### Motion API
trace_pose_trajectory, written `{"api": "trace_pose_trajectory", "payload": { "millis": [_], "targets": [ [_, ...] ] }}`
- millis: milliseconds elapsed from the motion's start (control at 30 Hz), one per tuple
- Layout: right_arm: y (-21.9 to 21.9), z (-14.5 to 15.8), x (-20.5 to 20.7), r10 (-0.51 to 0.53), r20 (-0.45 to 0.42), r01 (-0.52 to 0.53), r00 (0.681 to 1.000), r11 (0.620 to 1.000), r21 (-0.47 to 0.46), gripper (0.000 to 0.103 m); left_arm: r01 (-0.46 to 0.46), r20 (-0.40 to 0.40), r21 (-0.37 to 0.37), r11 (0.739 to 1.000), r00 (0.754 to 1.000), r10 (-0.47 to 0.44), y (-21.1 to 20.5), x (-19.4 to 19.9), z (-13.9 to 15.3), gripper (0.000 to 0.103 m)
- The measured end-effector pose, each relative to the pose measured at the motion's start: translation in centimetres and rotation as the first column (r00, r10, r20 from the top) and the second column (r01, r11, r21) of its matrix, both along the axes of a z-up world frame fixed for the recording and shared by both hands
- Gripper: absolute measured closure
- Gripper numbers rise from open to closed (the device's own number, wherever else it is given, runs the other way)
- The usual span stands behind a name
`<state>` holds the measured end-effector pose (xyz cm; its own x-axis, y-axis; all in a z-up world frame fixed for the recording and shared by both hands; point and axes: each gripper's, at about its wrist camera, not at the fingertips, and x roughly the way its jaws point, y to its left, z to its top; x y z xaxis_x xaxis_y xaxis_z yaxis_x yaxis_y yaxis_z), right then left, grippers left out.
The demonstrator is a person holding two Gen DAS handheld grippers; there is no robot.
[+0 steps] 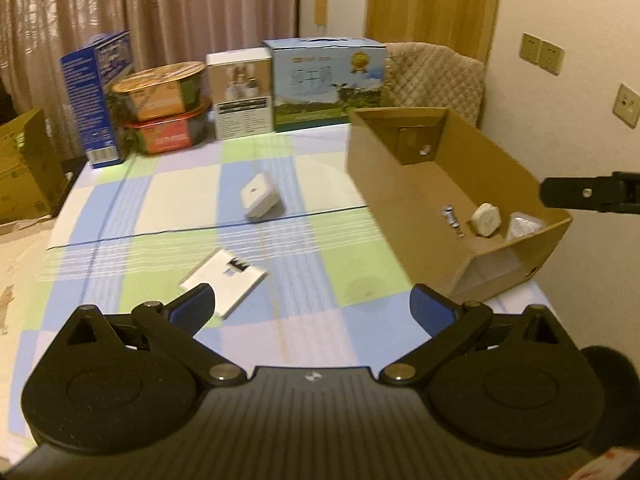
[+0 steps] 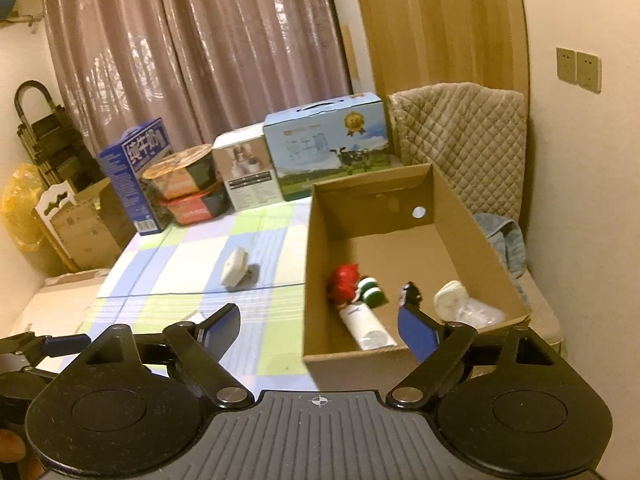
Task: Organize rigid objects
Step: 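Move the left gripper to the white square panel while the right heads toward the white plug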
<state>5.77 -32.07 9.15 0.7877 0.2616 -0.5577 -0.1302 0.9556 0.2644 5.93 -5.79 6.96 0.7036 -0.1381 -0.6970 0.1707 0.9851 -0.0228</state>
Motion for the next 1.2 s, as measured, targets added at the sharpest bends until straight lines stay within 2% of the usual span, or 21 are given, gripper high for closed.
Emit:
{"api": "trace_pose_trajectory", "payload": {
  "millis": [233,533,1000,1200],
  "targets": [
    [2.2,-1.0,-0.7,0.05,-0.016,-0.049,0.999,0.999,0.004,0.019,-0.06,-0.001,0.023,0.998,0.998,0.06,4.0,-1.0,-0.6,0.001],
    [4.8,-2.1,-0.9,0.099,-0.037,-0.098,0.994,0.995,0.004,0.019,-0.075,-0.016,0.044,0.996,0.997,0.076,6.9,-0.9,-1.7,0.001],
    [8.4,-3.3,0.2,0.17,-0.048,-0.171,0.984,0.985,-0.015,0.019,0.06,-0.063,0.09,0.994,0.997,-0.054,9.2,1.2,-2.8,0.001],
    [10.6,-4.0,1.9,0.197,-0.055,-0.199,0.979,0.98,-0.03,0.019,0.112,-0.102,0.078,0.991,0.989,-0.104,10.7,3.0,-4.0,0.001]
  ]
}}
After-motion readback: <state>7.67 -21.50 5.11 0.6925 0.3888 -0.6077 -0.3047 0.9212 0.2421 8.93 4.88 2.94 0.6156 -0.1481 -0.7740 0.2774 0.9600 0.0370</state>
